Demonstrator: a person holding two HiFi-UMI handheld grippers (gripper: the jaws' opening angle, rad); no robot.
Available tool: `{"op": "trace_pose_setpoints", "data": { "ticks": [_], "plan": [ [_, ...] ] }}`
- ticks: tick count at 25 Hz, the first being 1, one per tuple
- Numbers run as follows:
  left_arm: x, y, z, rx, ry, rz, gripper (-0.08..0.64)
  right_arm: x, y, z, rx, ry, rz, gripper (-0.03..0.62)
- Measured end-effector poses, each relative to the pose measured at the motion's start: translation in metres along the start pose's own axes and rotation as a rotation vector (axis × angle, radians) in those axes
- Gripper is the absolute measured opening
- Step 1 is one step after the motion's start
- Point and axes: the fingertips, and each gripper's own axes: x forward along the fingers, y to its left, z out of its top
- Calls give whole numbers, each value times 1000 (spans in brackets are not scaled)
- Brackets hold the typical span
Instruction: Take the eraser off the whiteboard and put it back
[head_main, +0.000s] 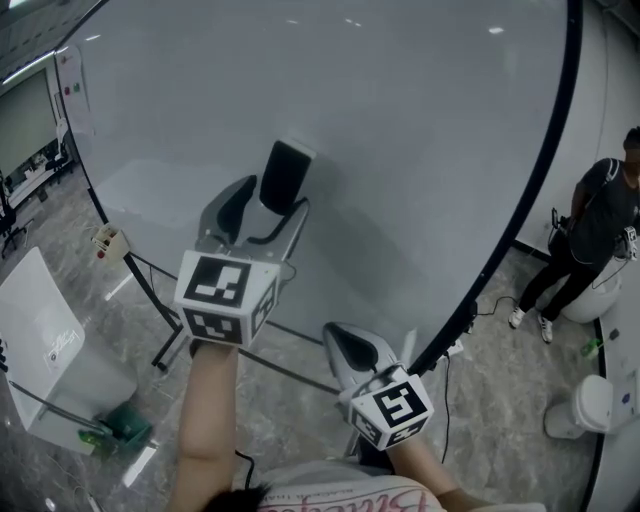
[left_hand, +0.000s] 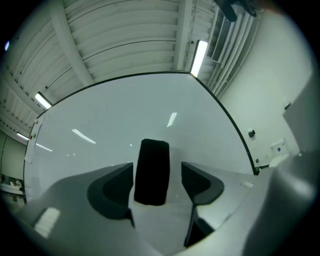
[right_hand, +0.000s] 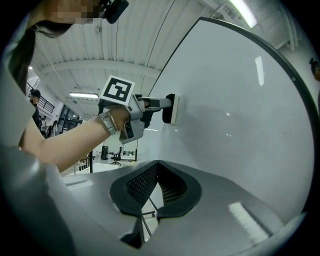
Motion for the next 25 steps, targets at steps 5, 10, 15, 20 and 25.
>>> {"op": "trace_pose_setpoints", "data": {
  "ticks": [5,10,15,20,25],
  "plan": [
    [27,2,-4,61,53,0,290,1,-5,-2,4,14,-27,0],
    [35,7,-4,49,42,3,255,0,-9,-5,3,19,-43,1],
    [35,7,-3,55,44,-2,250,-1,-10,-8,8,24,-53,1],
    [37,9,-4,48,50,4,247,-1,-8,-8,3,34,-47,1],
    [29,5,-4,0,33,-6,247,-5,-8,-13,9,43,-51,0]
  ]
}}
